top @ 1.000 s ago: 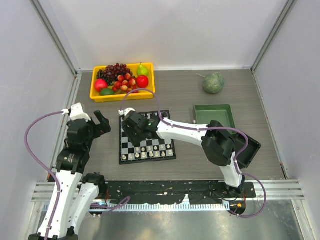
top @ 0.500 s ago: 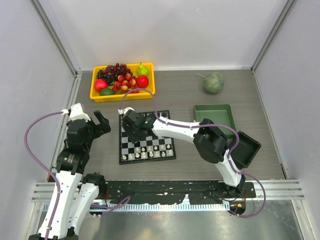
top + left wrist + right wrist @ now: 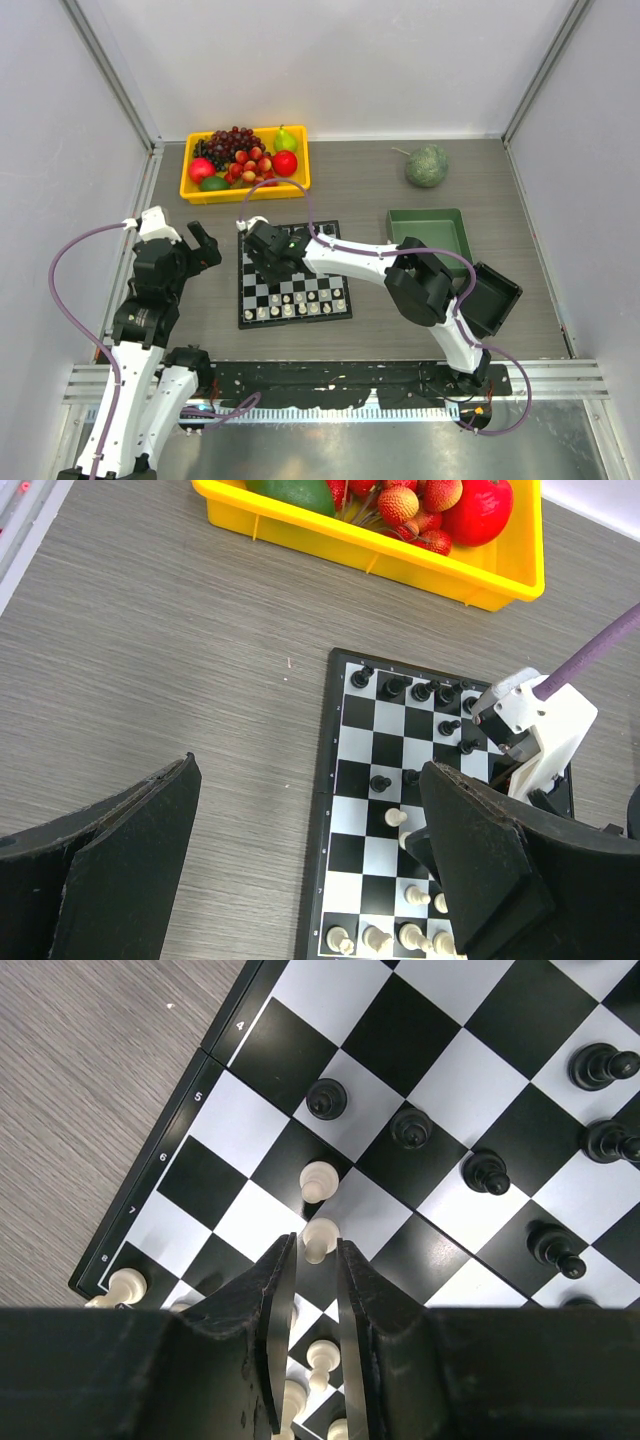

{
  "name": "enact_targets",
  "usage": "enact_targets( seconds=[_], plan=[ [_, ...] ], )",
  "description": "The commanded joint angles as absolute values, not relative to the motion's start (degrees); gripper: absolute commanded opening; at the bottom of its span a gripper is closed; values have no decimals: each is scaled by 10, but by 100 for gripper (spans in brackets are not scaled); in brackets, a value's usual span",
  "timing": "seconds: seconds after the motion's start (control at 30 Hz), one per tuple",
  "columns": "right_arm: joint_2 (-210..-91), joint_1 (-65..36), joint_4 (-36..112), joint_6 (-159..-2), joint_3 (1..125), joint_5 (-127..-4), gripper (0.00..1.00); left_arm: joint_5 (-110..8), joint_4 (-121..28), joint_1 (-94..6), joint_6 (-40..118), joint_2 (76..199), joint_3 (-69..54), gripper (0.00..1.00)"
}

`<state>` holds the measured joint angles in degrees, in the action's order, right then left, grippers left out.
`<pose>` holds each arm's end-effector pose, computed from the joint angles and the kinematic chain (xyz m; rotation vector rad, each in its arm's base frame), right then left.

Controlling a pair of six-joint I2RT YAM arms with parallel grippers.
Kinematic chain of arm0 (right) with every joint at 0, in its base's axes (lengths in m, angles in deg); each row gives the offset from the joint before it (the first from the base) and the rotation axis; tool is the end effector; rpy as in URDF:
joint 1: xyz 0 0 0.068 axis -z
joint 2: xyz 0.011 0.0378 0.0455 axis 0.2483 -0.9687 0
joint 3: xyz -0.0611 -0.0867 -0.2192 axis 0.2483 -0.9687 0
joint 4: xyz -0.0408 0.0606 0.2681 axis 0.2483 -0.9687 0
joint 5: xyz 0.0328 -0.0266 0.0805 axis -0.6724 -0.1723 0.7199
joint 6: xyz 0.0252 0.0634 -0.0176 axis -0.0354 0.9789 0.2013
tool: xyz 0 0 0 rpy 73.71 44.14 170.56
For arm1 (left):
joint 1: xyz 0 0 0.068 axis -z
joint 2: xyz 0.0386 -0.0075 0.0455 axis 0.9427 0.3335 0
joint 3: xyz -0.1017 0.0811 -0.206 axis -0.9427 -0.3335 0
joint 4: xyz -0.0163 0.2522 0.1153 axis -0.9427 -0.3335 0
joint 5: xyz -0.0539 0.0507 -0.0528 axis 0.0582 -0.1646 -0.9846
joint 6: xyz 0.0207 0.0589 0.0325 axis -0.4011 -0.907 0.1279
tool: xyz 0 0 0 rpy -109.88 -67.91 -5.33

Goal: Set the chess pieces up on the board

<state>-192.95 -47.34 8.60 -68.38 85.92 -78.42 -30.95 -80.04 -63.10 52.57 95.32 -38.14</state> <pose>0.2357 0.4269 0.1470 -0.9026 2.4128 0.4439 0.1955 -0.0136 0.2879 -0.4312 1.9264 -0.1607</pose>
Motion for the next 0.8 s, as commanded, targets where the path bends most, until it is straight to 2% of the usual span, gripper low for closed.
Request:
enact_targets(
  seconds=[0.0, 0.17, 0.33, 0.4, 0.77],
  plan=[
    [-1928, -474, 86, -694, 887, -782, 29, -306, -783, -635, 516, 950, -381, 99],
    [-1934, -474, 86, -692, 889, -777, 28, -307, -783, -635, 516, 950, -383, 99],
    [-1928, -474, 85, -693, 888, -771, 15, -306, -783, -635, 516, 949, -382, 99],
    [-1922, -476, 85, -693, 884, -768, 13, -306, -783, -635, 516, 950, -383, 99],
    [-1891, -499, 103, -690, 854, -769, 12, -306, -783, -636, 516, 950, -383, 99]
  ],
)
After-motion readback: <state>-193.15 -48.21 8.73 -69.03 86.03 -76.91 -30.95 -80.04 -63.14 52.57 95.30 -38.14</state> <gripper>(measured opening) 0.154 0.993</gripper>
